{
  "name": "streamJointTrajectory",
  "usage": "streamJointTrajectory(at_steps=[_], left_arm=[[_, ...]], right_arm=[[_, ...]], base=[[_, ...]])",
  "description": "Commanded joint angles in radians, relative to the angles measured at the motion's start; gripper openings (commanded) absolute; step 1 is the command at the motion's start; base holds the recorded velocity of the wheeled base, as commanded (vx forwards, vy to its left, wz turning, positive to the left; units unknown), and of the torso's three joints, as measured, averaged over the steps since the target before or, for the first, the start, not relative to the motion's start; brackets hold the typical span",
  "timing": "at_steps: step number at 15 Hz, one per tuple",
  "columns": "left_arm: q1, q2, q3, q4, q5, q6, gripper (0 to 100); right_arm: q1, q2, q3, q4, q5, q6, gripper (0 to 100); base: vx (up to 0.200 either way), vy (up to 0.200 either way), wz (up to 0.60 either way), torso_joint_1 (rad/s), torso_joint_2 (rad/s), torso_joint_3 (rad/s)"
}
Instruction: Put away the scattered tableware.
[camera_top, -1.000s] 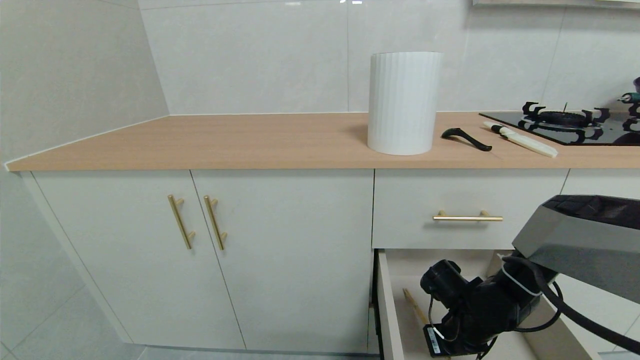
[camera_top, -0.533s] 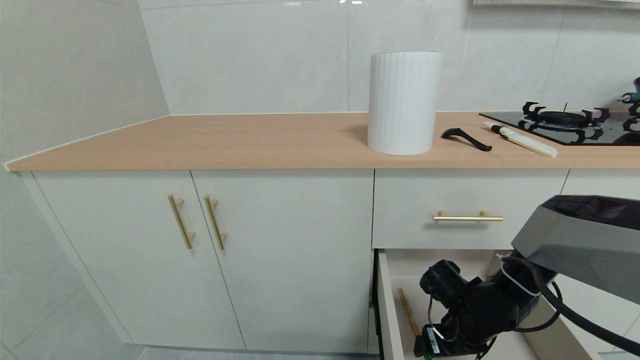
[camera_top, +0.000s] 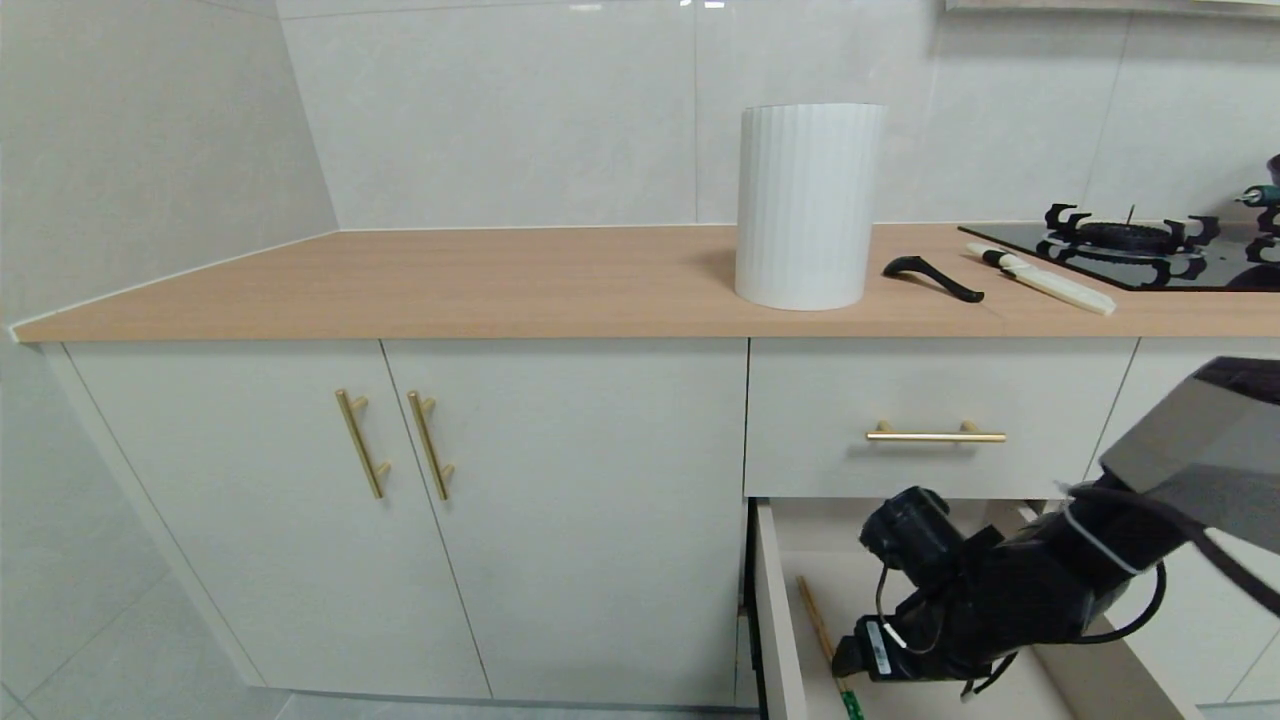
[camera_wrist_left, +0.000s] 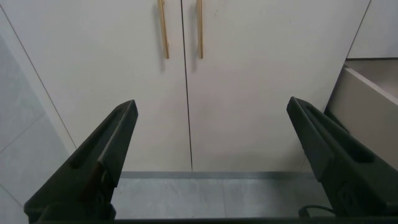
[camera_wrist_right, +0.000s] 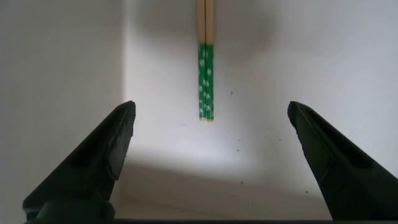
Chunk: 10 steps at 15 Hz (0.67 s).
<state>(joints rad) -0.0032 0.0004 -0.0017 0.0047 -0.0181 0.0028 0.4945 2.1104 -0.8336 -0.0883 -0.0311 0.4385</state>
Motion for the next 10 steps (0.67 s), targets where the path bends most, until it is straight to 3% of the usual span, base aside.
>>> streamJointTrajectory(at_steps=[1, 6, 10], left_arm=[[0.000, 0.000, 0.000, 0.000, 0.000, 0.000, 100], [0.000, 0.000, 0.000, 0.000, 0.000, 0.000, 100], [0.000, 0.000, 0.000, 0.000, 0.000, 0.000, 100]], right_arm=[[-0.096, -0.306, 0.030, -0.001, 0.060, -0.007, 100], [-0.211, -0.641, 0.027, 0.019, 0.079, -0.086, 100], [-0.215, -0.736, 0.031, 0.021, 0.082, -0.129, 100]], base=[[0.000, 0.000, 0.00, 0.000, 0.00, 0.000], [0.000, 0.000, 0.00, 0.000, 0.00, 0.000], [0.000, 0.000, 0.00, 0.000, 0.00, 0.000]])
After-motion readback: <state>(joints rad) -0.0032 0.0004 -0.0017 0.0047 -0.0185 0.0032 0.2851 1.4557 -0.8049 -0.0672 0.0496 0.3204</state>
